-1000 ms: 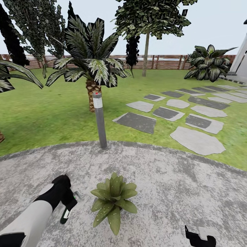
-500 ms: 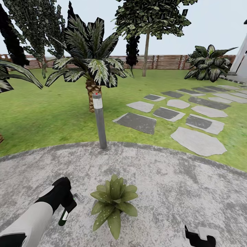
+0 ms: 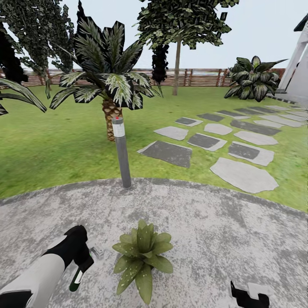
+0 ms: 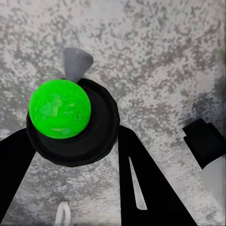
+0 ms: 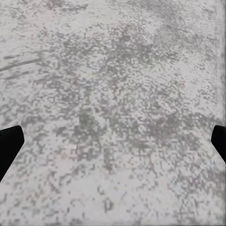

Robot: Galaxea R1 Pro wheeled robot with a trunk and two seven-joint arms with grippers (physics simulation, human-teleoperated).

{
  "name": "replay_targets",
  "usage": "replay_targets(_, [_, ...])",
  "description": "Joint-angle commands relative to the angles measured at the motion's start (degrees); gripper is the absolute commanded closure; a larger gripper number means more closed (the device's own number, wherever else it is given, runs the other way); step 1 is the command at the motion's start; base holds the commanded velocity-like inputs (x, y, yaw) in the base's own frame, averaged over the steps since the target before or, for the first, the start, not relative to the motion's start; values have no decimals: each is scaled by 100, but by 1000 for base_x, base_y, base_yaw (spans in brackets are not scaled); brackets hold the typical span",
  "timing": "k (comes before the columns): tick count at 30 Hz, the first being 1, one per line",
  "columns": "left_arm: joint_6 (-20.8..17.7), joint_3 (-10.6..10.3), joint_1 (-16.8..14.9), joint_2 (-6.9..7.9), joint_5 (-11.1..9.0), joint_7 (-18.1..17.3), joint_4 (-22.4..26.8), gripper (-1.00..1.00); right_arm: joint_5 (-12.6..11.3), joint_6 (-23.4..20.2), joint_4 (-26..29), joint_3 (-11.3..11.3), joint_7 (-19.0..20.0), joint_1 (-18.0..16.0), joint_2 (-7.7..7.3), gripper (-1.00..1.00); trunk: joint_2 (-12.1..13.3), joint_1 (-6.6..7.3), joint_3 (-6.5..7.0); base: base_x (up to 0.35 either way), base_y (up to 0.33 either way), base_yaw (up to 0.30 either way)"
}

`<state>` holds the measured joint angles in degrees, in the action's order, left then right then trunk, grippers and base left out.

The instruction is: Pick up the pesticide atomizer in the garden and spray insectifuge to fully cover both potted plants in the garden.

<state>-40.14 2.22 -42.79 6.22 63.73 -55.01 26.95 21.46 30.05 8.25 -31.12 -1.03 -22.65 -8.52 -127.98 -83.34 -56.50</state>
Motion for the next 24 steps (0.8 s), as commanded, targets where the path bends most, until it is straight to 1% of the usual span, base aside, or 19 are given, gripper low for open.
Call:
replay_targets(1, [-26, 24, -2, 2, 26, -36, -37, 100, 60, 20, -8, -43, -11, -4, 0, -100, -2, 1, -5, 0, 0, -56])
replay_targets(3, [-16, 24, 2, -7, 16, 60, -99, 100, 60, 20, -8, -43, -11, -3, 0, -100, -2, 1, -5, 0, 0, -27])
replay_targets(5, [-8, 24, 3, -38, -82, 340, -238, 100, 60, 20, -8, -43, -11, -3, 0, -100, -2, 1, -5, 0, 0, -8])
replay_targets(6, [-1, 24, 2, -45, -222, 551, -370, 100, 60, 19, -8, -43, -11, -3, 0, -100, -2, 1, -5, 0, 0, -3])
replay_targets(7, [7, 27, 2, -44, -343, 689, -450, 100, 60, 22, -8, -43, -11, -2, 0, -100, -2, 1, -5, 0, 0, -2])
replay_targets(8, [18, 26, 0, -30, -532, 857, -563, 100, 60, 21, -8, -43, -11, -2, 0, -100, -2, 1, -5, 0, 0, -1])
replay_targets(9, [27, 25, 1, -20, -642, 928, -643, 100, 60, 20, -8, -43, -11, -2, 0, -100, -2, 1, -5, 0, 0, 0])
replay_targets(10, [160, 25, 2, -10, -786, 1002, -824, 100, 60, 20, -8, -43, -11, -3, 0, -100, -2, 1, -5, 0, 0, 0])
replay_targets(11, [490, 20, 0, -27, -850, 1032, -1007, 100, 60, 21, -8, -43, -11, -3, 0, -100, -2, 1, -5, 0, 0, 0])
replay_targets(13, [858, 31, -1, -57, -898, 1024, -1134, 100, 60, 22, -8, -43, -11, -3, 0, -100, -2, 1, -5, 0, 0, 0])
replay_targets(14, [884, 35, -1, -62, -902, 1014, -1129, 100, 60, 23, -8, -43, -11, -3, 0, -100, -2, 1, -5, 0, 0, 0])
replay_targets(16, [906, 33, -1, -148, -898, 1010, -1110, 100, 65, 21, -8, -43, -11, -4, 0, -100, -2, 1, -5, 0, 0, 0])
replay_targets(18, [895, 15, -16, -293, -896, 1022, -1093, 100, 64, 20, -8, -43, -11, -3, 0, -100, -2, 1, -5, 0, 0, 0])
replay_targets(19, [888, 12, -25, -328, -893, 1024, -1091, 100, 63, 21, -8, -43, -11, -3, 0, -100, -2, 1, -5, 0, 0, 0])
replay_targets(21, [860, 9, -42, -365, -888, 1026, -1088, 100, 65, 20, -8, -43, -11, -3, 0, -100, -2, 1, -5, 0, 0, 0])
replay_targets(24, [814, -6, -88, -368, -868, 1020, -1087, 100, 65, 21, -8, -43, -11, -3, 0, -100, -2, 1, -5, 0, 0, 0])
